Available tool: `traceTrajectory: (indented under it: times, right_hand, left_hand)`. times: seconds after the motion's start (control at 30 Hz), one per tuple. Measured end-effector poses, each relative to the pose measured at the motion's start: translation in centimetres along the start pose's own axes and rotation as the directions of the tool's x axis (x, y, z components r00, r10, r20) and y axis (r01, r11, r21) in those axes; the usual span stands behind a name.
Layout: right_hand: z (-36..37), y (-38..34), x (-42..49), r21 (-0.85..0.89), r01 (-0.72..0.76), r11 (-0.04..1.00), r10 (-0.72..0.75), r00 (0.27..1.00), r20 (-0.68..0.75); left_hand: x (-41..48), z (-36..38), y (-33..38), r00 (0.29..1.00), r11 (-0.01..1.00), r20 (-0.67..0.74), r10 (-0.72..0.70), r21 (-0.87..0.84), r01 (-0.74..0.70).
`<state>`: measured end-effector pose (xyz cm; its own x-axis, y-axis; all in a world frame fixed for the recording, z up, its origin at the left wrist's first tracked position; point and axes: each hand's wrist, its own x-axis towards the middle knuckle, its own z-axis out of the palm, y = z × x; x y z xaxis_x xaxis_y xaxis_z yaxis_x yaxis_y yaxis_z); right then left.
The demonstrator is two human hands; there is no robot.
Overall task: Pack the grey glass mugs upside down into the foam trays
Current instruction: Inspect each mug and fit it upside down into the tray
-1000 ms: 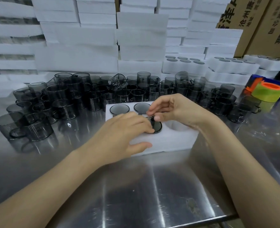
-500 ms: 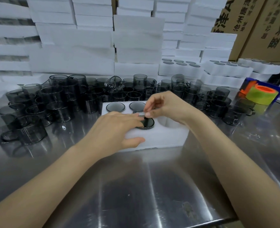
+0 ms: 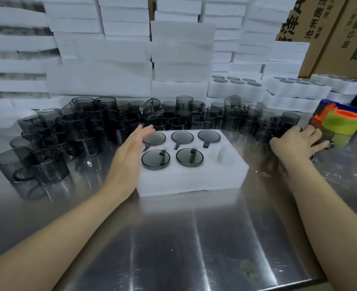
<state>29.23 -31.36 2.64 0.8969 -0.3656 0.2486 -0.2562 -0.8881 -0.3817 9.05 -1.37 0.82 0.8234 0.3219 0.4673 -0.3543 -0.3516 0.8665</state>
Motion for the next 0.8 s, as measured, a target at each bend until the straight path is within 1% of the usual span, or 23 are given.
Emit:
traceTrajectory:
  times: [0.1,0.17,0.2,0.3,0.37,0.4,0.43,0.5,0.53,0.57,0.6,0.63,0.7,0.73,0.77,0.8]
  right_hand:
    - [0.0,0.0,0.2,-0.046,-0.010,0.999,0.011,0.999,0.039]
    - [-0.2,-0.2,-0.1,-0.050,-0.011,0.999,0.013,0.999,0.047]
    - [-0.5,-0.4,-0.2,-0.026,-0.005,1.000,0.006,0.999,0.042]
    - [-2.1,-1.3,-1.0,0.113,0.043,0.993,-0.042,0.999,-0.015]
    - [-3.3,-2.5,-1.9,0.266,0.139,0.954,-0.118,0.989,-0.093]
    - [-3.9,-3.2,-2.6,0.371,0.203,0.906,-0.170,0.978,-0.121]
    - [-4.2,-4.0,-3.4,0.487,0.273,0.830,-0.234,0.962,-0.141]
    - [-4.3,-5.5,-5.6,0.666,0.391,0.635,-0.378,0.909,-0.174]
    - [-4.3,-6.1,-6.8,0.743,0.421,0.521,-0.447,0.876,-0.182]
    - [-4.3,-6.8,-8.1,0.813,0.419,0.405,-0.503,0.844,-0.184]
    - [-4.2,-7.2,-9.2,0.853,0.424,0.304,-0.558,0.805,-0.201]
    - [-3.9,-7.4,-10.0,0.840,0.484,0.245,-0.602,0.755,-0.260]
    - [-3.4,-7.7,-11.0,0.723,0.653,0.226,-0.666,0.645,-0.374]
    - [-3.0,-7.7,-11.2,0.675,0.710,0.202,-0.693,0.590,-0.413]
    - [-2.8,-7.7,-11.2,0.648,0.740,0.181,-0.707,0.556,-0.437]
    - [-2.7,-7.6,-11.4,0.650,0.743,0.160,-0.707,0.545,-0.450]
  left_hand:
    - [0.6,0.1,-0.4,0.975,0.978,-0.118,-0.191,-0.113,0.178]
    - [0.8,0.0,-0.3,0.938,0.938,-0.132,-0.320,-0.180,0.295]
    - [0.9,-0.1,-0.4,0.925,0.923,-0.127,-0.358,-0.201,0.329]
    - [1.2,-0.1,-1.0,0.917,0.921,-0.144,-0.372,-0.179,0.345]
    - [1.3,-0.2,-1.2,0.918,0.927,-0.160,-0.363,-0.156,0.340]
    - [1.3,-0.2,-1.3,0.918,0.928,-0.163,-0.362,-0.156,0.339]
    - [1.3,-0.2,-1.4,0.920,0.929,-0.163,-0.357,-0.159,0.333]
    - [1.3,-0.2,-1.4,0.930,0.938,-0.158,-0.331,-0.160,0.307]
    - [1.2,-0.1,-1.4,0.935,0.943,-0.157,-0.318,-0.157,0.294]
    - [1.2,-0.1,-1.4,0.938,0.946,-0.157,-0.308,-0.153,0.285]
    - [1.2,-0.1,-1.4,0.940,0.948,-0.158,-0.302,-0.153,0.279]
    - [1.2,-0.1,-1.5,0.941,0.949,-0.158,-0.298,-0.152,0.275]
    - [1.2,-0.1,-1.5,0.946,0.953,-0.153,-0.286,-0.143,0.266]
    - [1.2,-0.2,-1.6,0.949,0.957,-0.149,-0.278,-0.133,0.259]
    - [1.2,-0.2,-1.6,0.952,0.959,-0.146,-0.270,-0.126,0.253]
    - [1.2,-0.2,-1.7,0.953,0.961,-0.145,-0.267,-0.122,0.250]
